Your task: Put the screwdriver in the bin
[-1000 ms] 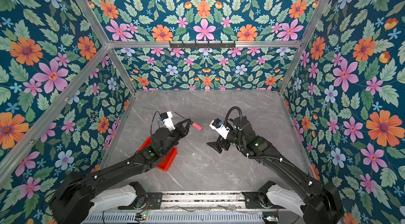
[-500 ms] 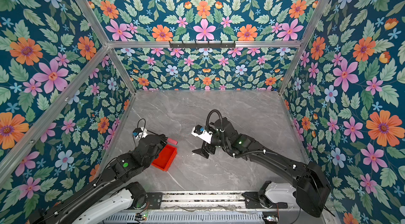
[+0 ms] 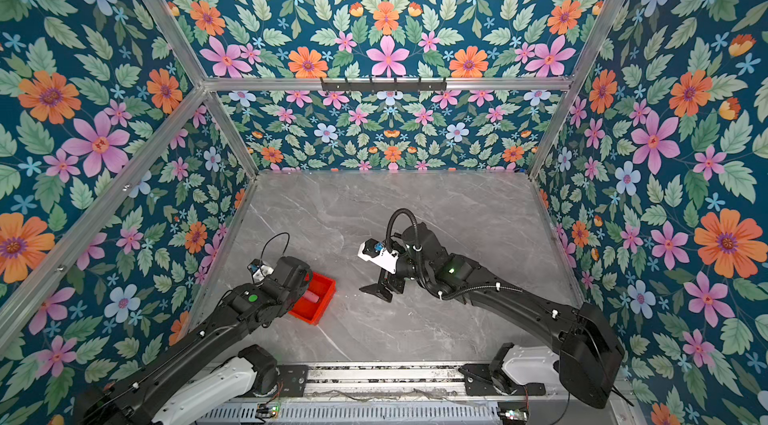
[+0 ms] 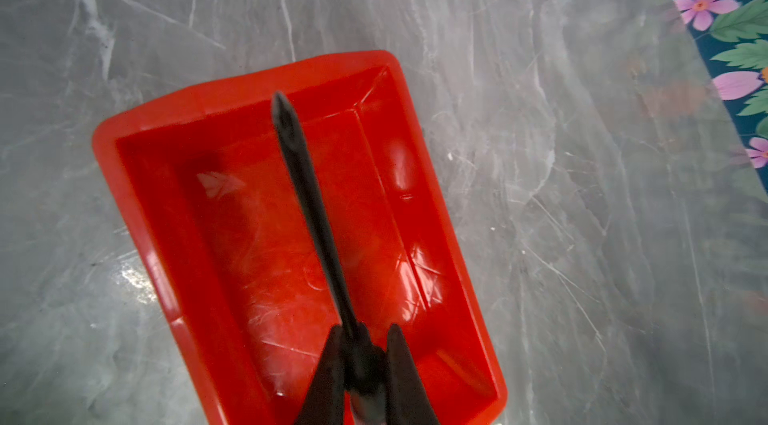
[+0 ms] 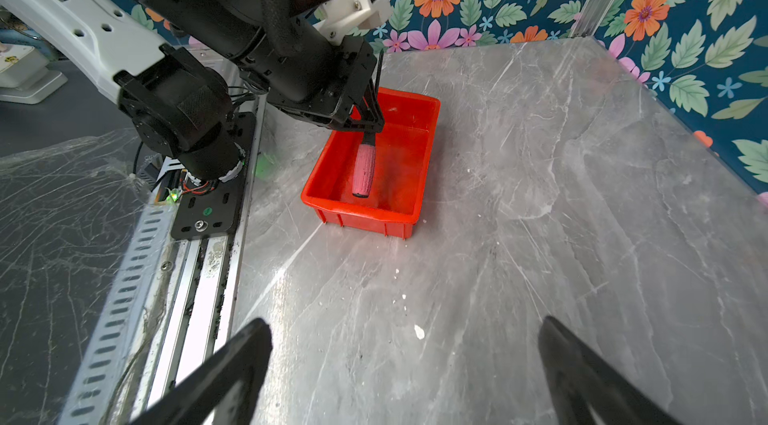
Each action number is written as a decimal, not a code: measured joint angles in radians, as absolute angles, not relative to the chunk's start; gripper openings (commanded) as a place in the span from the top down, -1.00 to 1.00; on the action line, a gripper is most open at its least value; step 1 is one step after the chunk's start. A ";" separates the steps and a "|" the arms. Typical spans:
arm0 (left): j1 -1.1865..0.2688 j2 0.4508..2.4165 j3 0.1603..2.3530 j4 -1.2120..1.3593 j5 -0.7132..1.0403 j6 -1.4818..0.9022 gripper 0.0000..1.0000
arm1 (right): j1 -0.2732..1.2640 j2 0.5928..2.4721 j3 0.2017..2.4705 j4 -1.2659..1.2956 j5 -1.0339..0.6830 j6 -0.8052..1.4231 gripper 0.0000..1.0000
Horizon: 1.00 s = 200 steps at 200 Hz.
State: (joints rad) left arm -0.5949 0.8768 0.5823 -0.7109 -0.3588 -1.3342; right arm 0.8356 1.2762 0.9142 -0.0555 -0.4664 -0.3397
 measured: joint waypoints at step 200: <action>-0.508 0.956 0.600 -0.609 -0.271 -1.160 -0.62 | 0.836 1.225 0.900 -0.055 -0.493 -0.337 -0.98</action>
